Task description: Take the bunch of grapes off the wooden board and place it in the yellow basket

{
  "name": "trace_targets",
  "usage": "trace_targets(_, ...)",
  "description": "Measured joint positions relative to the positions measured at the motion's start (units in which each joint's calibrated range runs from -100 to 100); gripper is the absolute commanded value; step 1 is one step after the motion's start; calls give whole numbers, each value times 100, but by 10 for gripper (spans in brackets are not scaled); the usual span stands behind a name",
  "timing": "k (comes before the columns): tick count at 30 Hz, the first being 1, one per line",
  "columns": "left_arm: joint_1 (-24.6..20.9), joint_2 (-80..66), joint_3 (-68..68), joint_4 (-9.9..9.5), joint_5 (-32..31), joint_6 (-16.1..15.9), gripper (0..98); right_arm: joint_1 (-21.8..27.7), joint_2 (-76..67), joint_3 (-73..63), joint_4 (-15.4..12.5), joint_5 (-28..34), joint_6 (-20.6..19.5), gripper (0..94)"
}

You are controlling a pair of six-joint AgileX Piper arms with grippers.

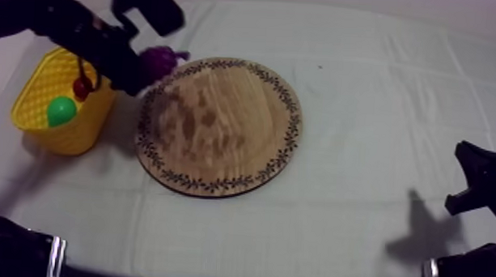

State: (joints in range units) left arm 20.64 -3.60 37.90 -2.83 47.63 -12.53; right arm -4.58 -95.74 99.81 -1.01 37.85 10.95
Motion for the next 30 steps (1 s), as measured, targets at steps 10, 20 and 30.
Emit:
trace_targets(10, -1230, -827, 580, -318, -855, -19, 341, 0, 0, 0, 0, 0, -2, 4)
trace_targets(20, -2142, -772, 1429, -390, -1238, -3, 355, 0, 0, 0, 0, 0, -2, 4)
trace_targets(30, -2189, -738, 1531, -386, -1191, 393, 898, 0, 0, 0, 0, 0, -2, 4)
